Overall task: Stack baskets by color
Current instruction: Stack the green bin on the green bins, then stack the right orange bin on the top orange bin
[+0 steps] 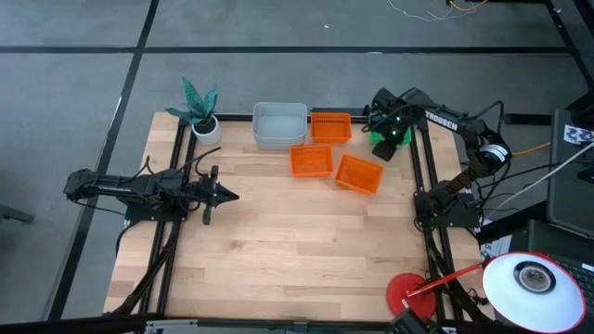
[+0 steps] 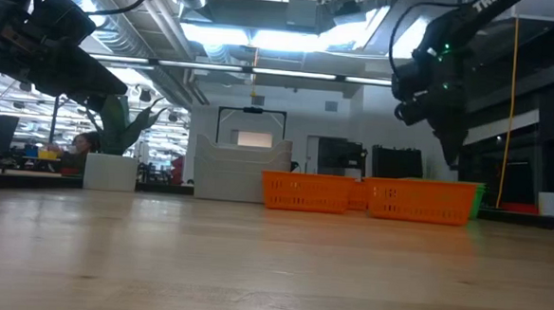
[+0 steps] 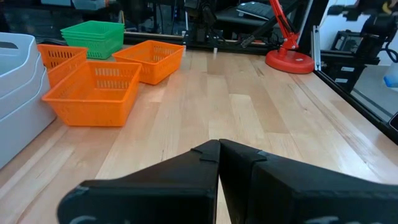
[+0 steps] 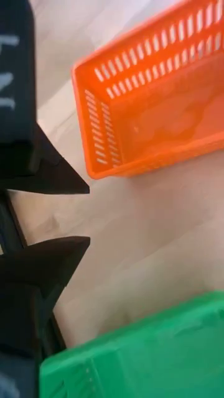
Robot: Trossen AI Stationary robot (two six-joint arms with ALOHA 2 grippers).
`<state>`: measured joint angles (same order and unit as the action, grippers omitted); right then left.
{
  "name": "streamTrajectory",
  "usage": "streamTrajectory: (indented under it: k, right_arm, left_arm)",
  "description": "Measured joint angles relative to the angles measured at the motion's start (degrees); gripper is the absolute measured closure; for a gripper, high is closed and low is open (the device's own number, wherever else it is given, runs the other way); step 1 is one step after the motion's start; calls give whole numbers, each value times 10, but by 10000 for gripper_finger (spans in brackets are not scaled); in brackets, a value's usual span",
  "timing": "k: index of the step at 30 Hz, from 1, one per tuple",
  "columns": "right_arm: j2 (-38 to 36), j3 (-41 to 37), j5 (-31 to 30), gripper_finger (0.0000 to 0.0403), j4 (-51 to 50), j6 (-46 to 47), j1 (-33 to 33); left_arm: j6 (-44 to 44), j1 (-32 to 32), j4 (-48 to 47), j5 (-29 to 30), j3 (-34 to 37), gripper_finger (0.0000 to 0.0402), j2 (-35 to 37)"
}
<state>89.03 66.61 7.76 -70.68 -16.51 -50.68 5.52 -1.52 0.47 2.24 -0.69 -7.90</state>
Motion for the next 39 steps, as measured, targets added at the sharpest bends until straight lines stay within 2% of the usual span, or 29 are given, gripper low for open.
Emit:
streamTrajectory:
  k: [8, 15, 17, 25, 28, 35, 39]
  right_arm:
    - [0, -80, -12, 283, 93, 9, 0]
    - [0, -109, -155, 283, 180, 19, 0]
    - [0, -109, -178, 283, 189, 28, 0]
    - [0, -109, -182, 283, 209, 29, 0]
    - [0, -109, -153, 283, 192, 42, 0]
    - [0, -109, 9, 283, 193, 103, 10]
    - [0, -109, 24, 283, 226, 104, 28]
  left_arm:
    - [0, 0, 0, 0, 0, 401, 0]
    - [0, 0, 0, 0, 0, 401, 0]
    - [0, 0, 0, 0, 0, 401, 0]
    - [0, 0, 0, 0, 0, 401, 0]
    - [0, 0, 0, 0, 0, 401, 0]
    - [0, 0, 0, 0, 0, 401, 0]
    - [0, 0, 0, 0, 0, 401, 0]
